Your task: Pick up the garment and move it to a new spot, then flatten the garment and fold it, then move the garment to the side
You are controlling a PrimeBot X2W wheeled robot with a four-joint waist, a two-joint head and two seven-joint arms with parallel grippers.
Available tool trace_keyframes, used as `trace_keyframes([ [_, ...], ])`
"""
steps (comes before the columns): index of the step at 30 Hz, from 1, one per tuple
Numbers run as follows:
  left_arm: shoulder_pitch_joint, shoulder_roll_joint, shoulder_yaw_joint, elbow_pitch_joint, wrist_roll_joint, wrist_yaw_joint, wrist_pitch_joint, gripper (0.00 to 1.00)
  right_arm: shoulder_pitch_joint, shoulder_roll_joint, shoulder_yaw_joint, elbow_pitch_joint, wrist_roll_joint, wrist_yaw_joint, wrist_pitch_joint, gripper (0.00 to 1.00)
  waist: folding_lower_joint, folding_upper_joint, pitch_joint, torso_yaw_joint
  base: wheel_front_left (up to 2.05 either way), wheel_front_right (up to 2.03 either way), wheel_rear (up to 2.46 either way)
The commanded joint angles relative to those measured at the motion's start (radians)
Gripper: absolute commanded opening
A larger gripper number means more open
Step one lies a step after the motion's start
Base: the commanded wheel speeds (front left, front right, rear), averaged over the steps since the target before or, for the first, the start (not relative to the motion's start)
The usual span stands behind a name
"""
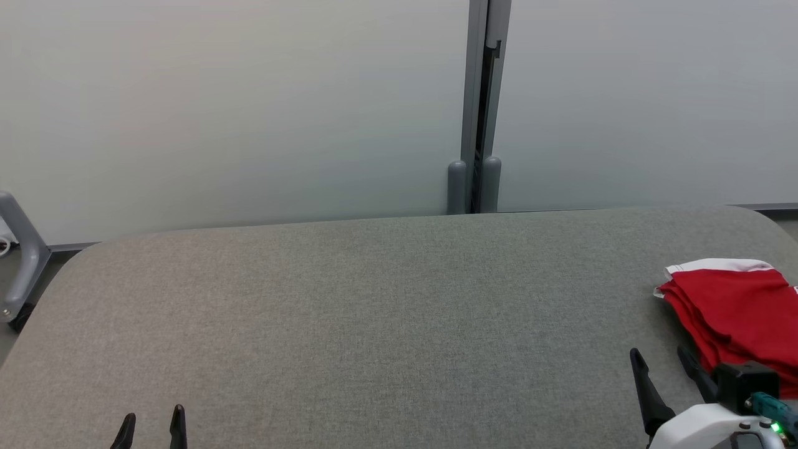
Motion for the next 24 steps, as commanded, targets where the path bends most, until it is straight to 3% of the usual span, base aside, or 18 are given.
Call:
trace_keyframes([
  [1, 0.007, 0.009, 0.005, -0.01, 0.001, 0.006, 0.001, 1.0, 0.014, 0.0, -0.005, -0.01, -0.006, 0.0, 0.005, 1.0, 0.0, 0.0, 0.002, 0.0, 0.0, 0.0, 0.0],
  [23, 0.006, -0.001, 0.005, -0.044, -0.03, 0.018, -0.016, 1.0, 0.007, 0.007, 0.003, -0.058, -0.017, 0.0, 0.009, 1.0, 0.0, 0.0, 0.021, -0.004, 0.0, 0.0, 0.0],
  [24, 0.014, -0.005, 0.005, -0.043, -0.023, 0.018, -0.01, 0.0, 0.009, 0.01, 0.005, -0.054, -0.015, 0.0, 0.008, 0.0, 0.0, 0.0, 0.021, -0.004, 0.0, 0.0, 0.0],
])
